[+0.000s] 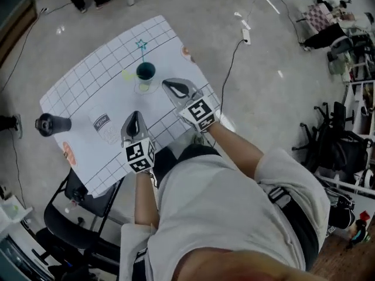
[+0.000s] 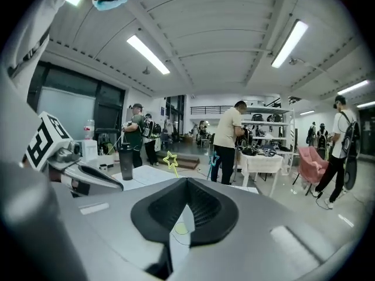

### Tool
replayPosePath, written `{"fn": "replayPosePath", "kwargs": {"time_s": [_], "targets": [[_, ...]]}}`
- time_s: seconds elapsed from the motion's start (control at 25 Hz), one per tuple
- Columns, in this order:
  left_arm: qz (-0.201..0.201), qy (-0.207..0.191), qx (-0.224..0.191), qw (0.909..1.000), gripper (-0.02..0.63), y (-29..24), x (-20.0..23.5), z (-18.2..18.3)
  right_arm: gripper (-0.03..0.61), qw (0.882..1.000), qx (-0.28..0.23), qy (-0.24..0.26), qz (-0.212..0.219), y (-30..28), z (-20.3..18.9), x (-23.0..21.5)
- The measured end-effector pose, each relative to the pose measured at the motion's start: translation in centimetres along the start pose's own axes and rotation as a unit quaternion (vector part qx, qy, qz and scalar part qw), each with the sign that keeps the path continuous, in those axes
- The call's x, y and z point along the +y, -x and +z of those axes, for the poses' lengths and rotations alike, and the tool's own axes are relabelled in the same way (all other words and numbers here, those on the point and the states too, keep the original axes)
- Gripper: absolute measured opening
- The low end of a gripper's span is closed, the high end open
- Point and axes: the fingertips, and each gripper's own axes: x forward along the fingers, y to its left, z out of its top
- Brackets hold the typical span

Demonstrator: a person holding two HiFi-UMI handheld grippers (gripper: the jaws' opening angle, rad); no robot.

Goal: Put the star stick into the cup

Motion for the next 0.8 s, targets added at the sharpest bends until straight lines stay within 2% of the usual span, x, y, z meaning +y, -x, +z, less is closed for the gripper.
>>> {"fn": "replayPosePath", "kwargs": {"time_s": [0.08, 0.2, 0.36, 0.52, 0.64, 0.8], "targets": [[0.005, -0.006, -0.023, 0.9997, 0.005, -0.6, -3.2, 2.0, -0.002, 1.0, -0.019, -0.018, 0.014, 2.5, 1.2, -0.9], [0.007, -0.003, -0.054, 0.9985, 0.005, -1.1, -9.0, 3.7, -0.002, 0.999, -0.036, -0.005, 0.019, 7.5, 2.2, -2.4], [0.0, -0.011, -0.091, 0.9957, 0.005, -1.2, -16.9, 5.0, -0.002, 0.998, -0.063, -0.008, 0.011, 13.5, 2.6, -5.4], [0.002, -0.021, -0.113, 0.9934, 0.005, -2.3, -23.0, 5.5, -0.002, 0.995, -0.095, -0.013, 0.02, 17.9, 2.7, -8.7], [0.019, -0.022, -0.12, 0.9924, 0.005, -2.8, -25.4, 5.9, -0.002, 0.995, -0.097, -0.019, 0.031, 19.8, 2.1, -10.4], [0.041, -0.022, -0.118, 0.9919, 0.005, -1.7, -25.8, 5.8, -0.002, 0.994, -0.094, -0.036, 0.046, 20.4, 1.6, -9.9]]}}
